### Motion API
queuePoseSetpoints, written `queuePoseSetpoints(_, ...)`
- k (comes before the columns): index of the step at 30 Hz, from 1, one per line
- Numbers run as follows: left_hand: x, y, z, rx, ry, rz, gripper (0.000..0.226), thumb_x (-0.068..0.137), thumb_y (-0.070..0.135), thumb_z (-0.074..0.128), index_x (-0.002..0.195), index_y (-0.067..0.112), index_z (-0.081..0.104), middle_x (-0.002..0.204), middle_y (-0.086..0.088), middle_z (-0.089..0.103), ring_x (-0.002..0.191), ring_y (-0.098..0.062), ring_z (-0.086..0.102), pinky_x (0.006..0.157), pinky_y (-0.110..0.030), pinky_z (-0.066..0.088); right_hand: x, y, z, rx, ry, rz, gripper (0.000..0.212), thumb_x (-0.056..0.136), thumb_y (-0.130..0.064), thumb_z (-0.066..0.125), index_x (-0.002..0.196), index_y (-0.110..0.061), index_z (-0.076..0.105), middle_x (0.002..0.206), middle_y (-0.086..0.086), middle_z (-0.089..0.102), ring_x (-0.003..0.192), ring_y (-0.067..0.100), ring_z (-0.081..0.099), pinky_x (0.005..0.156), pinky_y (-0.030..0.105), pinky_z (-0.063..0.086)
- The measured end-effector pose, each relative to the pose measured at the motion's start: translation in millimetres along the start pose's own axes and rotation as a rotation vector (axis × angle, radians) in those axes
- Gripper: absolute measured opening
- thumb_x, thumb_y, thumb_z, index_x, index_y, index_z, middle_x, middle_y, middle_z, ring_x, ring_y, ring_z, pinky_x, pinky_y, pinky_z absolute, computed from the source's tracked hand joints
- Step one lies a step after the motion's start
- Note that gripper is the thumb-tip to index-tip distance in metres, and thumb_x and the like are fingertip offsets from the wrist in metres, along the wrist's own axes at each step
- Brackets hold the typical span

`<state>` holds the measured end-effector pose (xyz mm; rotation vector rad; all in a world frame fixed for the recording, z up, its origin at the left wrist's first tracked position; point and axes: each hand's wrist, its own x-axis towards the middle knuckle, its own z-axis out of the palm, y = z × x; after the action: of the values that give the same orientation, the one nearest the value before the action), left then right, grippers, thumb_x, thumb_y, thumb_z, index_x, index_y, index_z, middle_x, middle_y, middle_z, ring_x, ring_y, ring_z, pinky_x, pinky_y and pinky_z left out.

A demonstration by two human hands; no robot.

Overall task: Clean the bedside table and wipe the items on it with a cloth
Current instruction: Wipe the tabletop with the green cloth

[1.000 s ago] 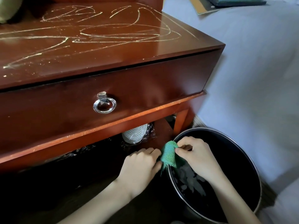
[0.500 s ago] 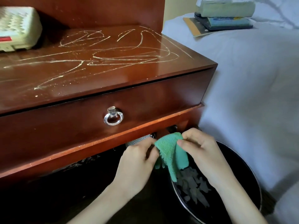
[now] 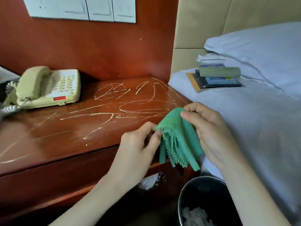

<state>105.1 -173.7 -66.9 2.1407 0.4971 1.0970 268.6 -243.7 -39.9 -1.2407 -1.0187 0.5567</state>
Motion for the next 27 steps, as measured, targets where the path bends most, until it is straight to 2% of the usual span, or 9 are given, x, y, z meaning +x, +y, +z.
queuePoseSetpoints(4,30,16,-36,-0.005,0.019,-0.013,0.024,0.098,0.027,0.049,0.075,0.029,0.056,0.060,-0.001,0.056,0.052,-0.019,0.049,0.051,-0.029,0.042,36,-35,24,0.028,-0.077,-0.053,0.007,0.075,-0.030,0.065,0.072,-0.024,0.064,0.083,0.009,0.052,0.085,0.021,0.044,0.081,0.040,0.033)
queuePoseSetpoints(7,52,23,-63,0.048,0.022,0.023,0.018,0.094,0.031,0.051,0.077,0.031,0.055,0.066,0.015,0.055,0.057,-0.003,0.047,0.056,-0.014,0.038,65,-56,41,0.071,-0.138,-0.057,0.008,0.079,-0.026,0.064,0.072,-0.023,0.064,0.081,0.006,0.057,0.082,0.019,0.053,0.080,0.033,0.041)
queuePoseSetpoints(9,66,24,-81,0.108,0.045,0.045,0.013,0.094,0.028,0.053,0.083,0.032,0.058,0.067,0.021,0.057,0.059,0.001,0.049,0.056,-0.008,0.036,82,-68,52,0.105,-0.189,-0.031,0.013,0.086,-0.021,0.063,0.073,-0.021,0.065,0.075,0.004,0.061,0.073,0.015,0.058,0.069,0.031,0.048)
queuePoseSetpoints(12,87,17,-105,0.239,0.117,0.046,0.009,0.095,0.024,0.057,0.088,0.027,0.062,0.066,0.015,0.055,0.062,0.000,0.049,0.057,-0.010,0.035,106,-81,68,0.109,-0.259,0.030,0.015,0.090,-0.017,0.060,0.076,-0.016,0.065,0.073,0.009,0.063,0.064,0.018,0.061,0.054,0.029,0.051)
queuePoseSetpoints(17,119,2,-148,0.325,0.235,0.024,0.011,0.093,0.015,0.058,0.083,0.021,0.060,0.080,0.008,0.054,0.072,-0.003,0.049,0.065,-0.015,0.038,145,-87,87,-0.127,-0.389,0.073,0.018,0.089,-0.026,0.060,0.076,-0.026,0.072,0.080,-0.002,0.069,0.077,0.014,0.065,0.073,0.028,0.050)
queuePoseSetpoints(21,141,-6,-179,0.248,0.209,-0.069,0.012,0.095,0.024,0.056,0.084,0.023,0.060,0.075,0.007,0.061,0.067,-0.004,0.048,0.057,-0.014,0.037,166,-85,104,-0.381,-0.511,0.062,0.019,0.092,-0.040,0.054,0.091,-0.030,0.070,0.096,-0.006,0.068,0.089,0.012,0.063,0.081,0.026,0.048)
queuePoseSetpoints(22,146,-7,-186,0.260,0.188,-0.081,0.012,0.096,0.026,0.055,0.084,0.024,0.059,0.075,0.007,0.061,0.067,-0.006,0.049,0.057,-0.015,0.037,170,-85,108,-0.417,-0.531,0.084,0.023,0.090,-0.050,0.053,0.101,-0.035,0.068,0.108,-0.009,0.065,0.100,0.012,0.060,0.089,0.028,0.046)
queuePoseSetpoints(24,157,-8,-199,0.289,0.145,-0.091,0.014,0.097,0.029,0.054,0.085,0.024,0.060,0.076,0.008,0.062,0.067,-0.006,0.050,0.055,-0.012,0.039,176,-83,115,-0.452,-0.546,0.153,0.058,0.077,-0.075,0.050,0.124,-0.043,0.055,0.137,-0.015,0.048,0.128,0.014,0.042,0.112,0.042,0.028)
queuePoseSetpoints(27,170,-11,-220,0.326,0.072,-0.101,0.014,0.097,0.031,0.055,0.085,0.026,0.061,0.077,0.009,0.063,0.066,-0.004,0.052,0.056,-0.012,0.039,184,-81,124,-0.386,-0.650,0.204,0.089,0.058,-0.091,0.051,0.129,-0.037,0.054,0.144,-0.006,0.045,0.136,0.018,0.037,0.115,0.050,0.022)
